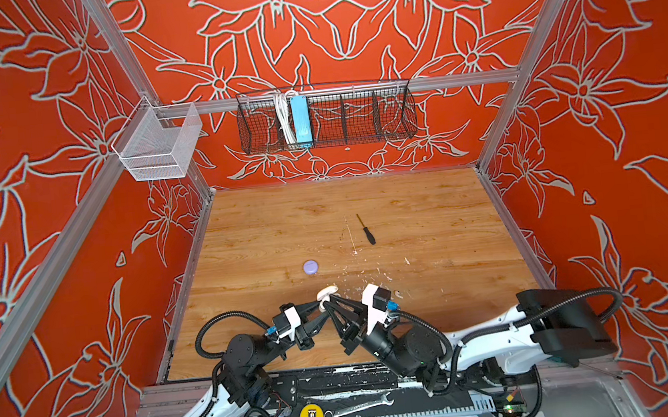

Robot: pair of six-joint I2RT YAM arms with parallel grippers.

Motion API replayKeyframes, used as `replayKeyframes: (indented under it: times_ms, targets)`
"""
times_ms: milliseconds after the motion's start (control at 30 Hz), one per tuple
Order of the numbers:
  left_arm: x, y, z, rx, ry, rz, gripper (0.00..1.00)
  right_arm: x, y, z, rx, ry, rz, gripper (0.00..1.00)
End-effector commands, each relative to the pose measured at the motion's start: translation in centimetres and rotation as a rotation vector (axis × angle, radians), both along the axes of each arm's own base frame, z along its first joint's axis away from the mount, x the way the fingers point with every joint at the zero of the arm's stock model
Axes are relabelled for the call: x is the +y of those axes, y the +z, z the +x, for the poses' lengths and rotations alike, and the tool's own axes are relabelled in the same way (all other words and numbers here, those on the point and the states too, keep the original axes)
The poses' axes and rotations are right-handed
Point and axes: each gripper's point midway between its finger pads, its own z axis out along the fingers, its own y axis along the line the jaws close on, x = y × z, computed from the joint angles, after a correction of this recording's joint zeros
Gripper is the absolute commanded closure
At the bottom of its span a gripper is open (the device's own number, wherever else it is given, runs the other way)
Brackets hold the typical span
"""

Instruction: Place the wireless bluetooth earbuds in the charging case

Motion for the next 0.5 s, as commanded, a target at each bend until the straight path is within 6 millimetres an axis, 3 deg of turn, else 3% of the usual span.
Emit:
replayKeyframes:
  times_ms: [0,300,467]
  targets:
    - [0.3,-0.7,0.1,-0.001,0.014,-0.025,1.0,1.2,-3.3,-0.9,0.017,0.052,-0.094,0.84]
    - [0.2,-0.6,-0.1,-0.009,0.003,-0.026,1.0,1.2,-4.5,-0.6,0.04,0.033,-0.132,0.82]
    - [0.1,-0.5,-0.3,-0.012,-0.009,-0.024,1.0,1.1,-4.6,-0.5,0.042,0.023,-0.143,0.67]
